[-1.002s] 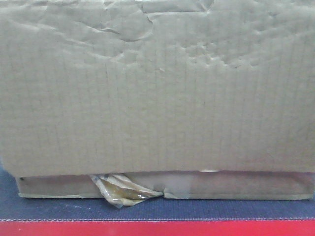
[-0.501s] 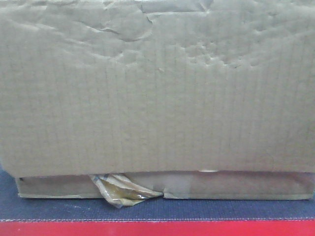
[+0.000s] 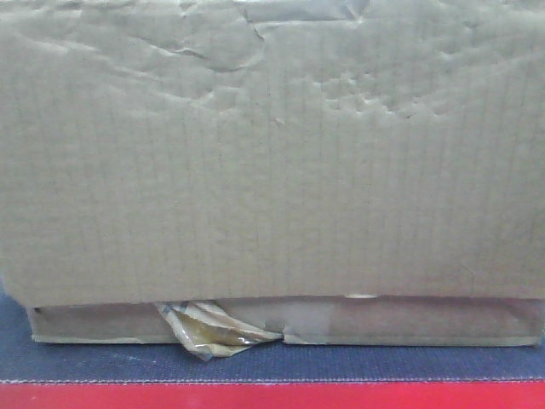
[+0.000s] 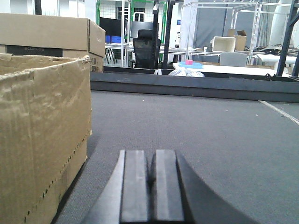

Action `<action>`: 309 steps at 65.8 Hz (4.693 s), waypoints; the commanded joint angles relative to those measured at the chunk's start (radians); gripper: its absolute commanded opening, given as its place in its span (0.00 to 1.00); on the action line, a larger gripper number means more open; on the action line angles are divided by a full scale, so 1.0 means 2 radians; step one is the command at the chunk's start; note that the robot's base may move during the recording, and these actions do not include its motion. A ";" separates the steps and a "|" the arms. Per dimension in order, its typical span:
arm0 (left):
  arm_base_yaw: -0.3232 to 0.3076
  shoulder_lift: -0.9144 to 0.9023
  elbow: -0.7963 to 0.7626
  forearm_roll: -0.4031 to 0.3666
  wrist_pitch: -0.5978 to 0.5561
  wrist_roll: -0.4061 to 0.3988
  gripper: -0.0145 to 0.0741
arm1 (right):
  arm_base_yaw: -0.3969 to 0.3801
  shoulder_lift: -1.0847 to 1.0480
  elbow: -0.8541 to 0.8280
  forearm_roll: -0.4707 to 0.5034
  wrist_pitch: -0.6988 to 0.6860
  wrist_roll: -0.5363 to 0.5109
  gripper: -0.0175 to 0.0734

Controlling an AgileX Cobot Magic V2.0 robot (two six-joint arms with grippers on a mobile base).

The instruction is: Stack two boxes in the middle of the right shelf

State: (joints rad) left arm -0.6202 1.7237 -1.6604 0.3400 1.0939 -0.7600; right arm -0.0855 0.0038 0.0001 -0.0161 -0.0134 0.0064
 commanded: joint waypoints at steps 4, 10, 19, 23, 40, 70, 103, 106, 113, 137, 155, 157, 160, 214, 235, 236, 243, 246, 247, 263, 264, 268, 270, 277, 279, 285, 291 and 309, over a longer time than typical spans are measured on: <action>-0.002 -0.015 -0.031 -0.002 0.008 0.000 0.55 | -0.002 -0.002 0.000 0.001 -0.008 -0.003 0.01; -0.002 -0.027 -0.059 0.004 0.020 0.002 0.55 | -0.002 -0.002 0.000 0.001 -0.008 -0.003 0.01; -0.002 -0.041 -0.093 0.031 0.060 0.027 0.55 | -0.002 -0.002 0.000 0.001 -0.008 -0.003 0.01; 0.000 -0.043 -0.099 0.059 0.064 0.033 0.55 | -0.002 -0.002 0.000 0.001 -0.008 -0.003 0.01; 0.047 -0.044 -0.077 0.004 0.064 0.086 0.55 | -0.002 -0.002 0.000 0.001 -0.008 -0.003 0.01; 0.075 -0.044 0.003 -0.025 0.064 0.092 0.55 | -0.002 -0.002 0.000 0.001 -0.008 -0.003 0.01; 0.075 -0.044 0.048 -0.049 0.064 0.105 0.55 | -0.002 -0.002 0.000 0.001 -0.008 -0.003 0.01; 0.075 -0.043 0.048 -0.052 0.064 0.111 0.55 | -0.002 -0.002 0.000 0.001 -0.008 -0.003 0.01; 0.075 -0.043 0.048 -0.059 0.064 0.115 0.55 | -0.002 -0.002 0.000 0.001 -0.008 -0.003 0.01; 0.075 -0.043 0.048 -0.051 0.064 0.115 0.55 | -0.002 -0.002 0.000 0.001 -0.008 -0.003 0.01; 0.082 -0.043 0.048 -0.056 0.064 0.117 0.55 | -0.002 -0.002 0.000 0.001 -0.136 -0.003 0.01; 0.084 -0.043 0.048 -0.057 0.064 0.117 0.55 | -0.002 -0.002 0.000 0.001 -0.147 -0.003 0.01; 0.089 -0.043 0.048 -0.057 0.064 0.117 0.55 | -0.002 -0.002 0.000 0.001 -0.155 -0.003 0.01; 0.095 -0.043 0.048 -0.065 0.064 0.131 0.55 | -0.002 0.159 -0.287 0.001 0.305 0.073 0.01; 0.095 -0.043 0.048 -0.081 0.064 0.131 0.55 | -0.002 0.375 -0.419 0.001 0.434 0.067 0.01; 0.095 -0.043 0.048 -0.081 0.064 0.131 0.55 | -0.002 0.378 -0.420 0.001 0.433 0.067 0.01; 0.095 -0.043 0.048 -0.083 0.064 0.131 0.55 | -0.002 0.413 -0.431 0.001 0.412 0.067 0.01; 0.095 -0.043 0.048 -0.085 0.064 0.131 0.55 | -0.002 0.426 -0.432 0.001 0.403 0.067 0.01; 0.095 -0.043 0.048 -0.085 0.064 0.131 0.55 | -0.002 0.430 -0.432 0.001 0.399 0.067 0.01; 0.095 -0.043 0.048 -0.086 0.064 0.131 0.55 | 0.000 0.511 -0.510 0.002 0.463 0.067 0.02; 0.095 -0.043 0.048 -0.086 0.064 0.131 0.55 | 0.002 0.517 -0.520 0.002 0.470 0.067 0.02; 0.095 -0.043 0.048 -0.086 0.064 0.131 0.55 | 0.010 0.542 -0.562 0.002 0.498 0.067 0.02; 0.095 -0.043 0.048 -0.086 0.064 0.131 0.55 | 0.016 0.553 -0.586 0.002 0.509 0.067 0.02; 0.095 -0.043 0.048 -0.086 0.064 0.131 0.55 | 0.049 0.591 -0.647 -0.006 0.533 0.085 0.04; 0.095 -0.043 0.048 -0.086 0.064 0.131 0.55 | 0.061 0.598 -0.659 -0.011 0.539 0.096 0.04; 0.095 -0.043 0.048 -0.086 0.064 0.131 0.55 | 0.101 0.623 -0.705 -0.038 0.558 0.133 0.04; 0.095 -0.043 0.048 -0.086 0.064 0.131 0.55 | 0.137 0.648 -0.744 -0.060 0.584 0.162 0.04; 0.095 -0.043 0.048 -0.086 0.064 0.131 0.55 | 0.183 0.715 -0.806 -0.063 0.617 0.166 0.07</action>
State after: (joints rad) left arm -0.4321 1.6414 -1.5654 0.1739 1.2237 -0.4972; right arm 0.2669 1.4050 -1.5922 -0.1202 1.2108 0.3345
